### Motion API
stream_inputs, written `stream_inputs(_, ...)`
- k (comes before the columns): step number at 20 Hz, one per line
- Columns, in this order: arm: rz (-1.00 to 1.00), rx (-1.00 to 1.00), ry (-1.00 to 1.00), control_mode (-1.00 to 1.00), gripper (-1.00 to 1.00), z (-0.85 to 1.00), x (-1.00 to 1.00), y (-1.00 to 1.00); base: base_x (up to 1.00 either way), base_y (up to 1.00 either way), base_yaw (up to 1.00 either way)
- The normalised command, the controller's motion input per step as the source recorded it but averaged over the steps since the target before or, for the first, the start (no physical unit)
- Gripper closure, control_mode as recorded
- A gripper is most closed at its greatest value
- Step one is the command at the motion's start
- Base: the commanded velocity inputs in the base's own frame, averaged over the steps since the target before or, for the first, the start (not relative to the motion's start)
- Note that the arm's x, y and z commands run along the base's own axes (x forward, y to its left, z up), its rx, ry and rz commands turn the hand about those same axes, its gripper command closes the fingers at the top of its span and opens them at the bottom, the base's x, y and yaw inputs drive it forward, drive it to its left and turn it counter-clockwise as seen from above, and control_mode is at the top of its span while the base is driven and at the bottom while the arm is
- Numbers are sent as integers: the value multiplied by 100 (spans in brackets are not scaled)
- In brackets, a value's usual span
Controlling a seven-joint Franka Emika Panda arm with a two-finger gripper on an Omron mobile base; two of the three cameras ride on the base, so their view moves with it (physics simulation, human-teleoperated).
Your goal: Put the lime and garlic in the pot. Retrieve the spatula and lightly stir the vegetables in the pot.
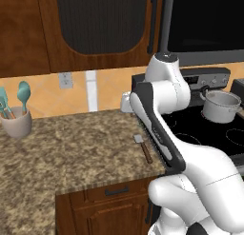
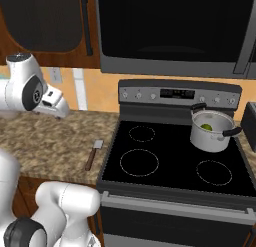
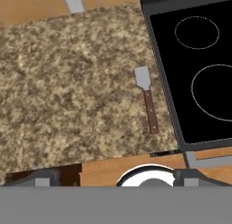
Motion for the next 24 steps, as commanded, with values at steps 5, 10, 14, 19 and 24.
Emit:
stream_inputs(5, -1, 0, 19, -100, -100, -59, 31, -29, 0, 0, 0)
stream_inputs(10, 0, 0, 24, -100, -100, -70, 32, -35, 0, 0, 0)
stream_inputs(14, 0, -5, 16, -100, -100, -60, 5, -31, 0, 0, 0)
stream_inputs(19, 0, -5, 7, -100, -100, -48, 14, 0, 0, 0, 0)
stream_inputs(24, 0, 0, 0, -100, -100, -48, 37, 0, 0, 0, 0)
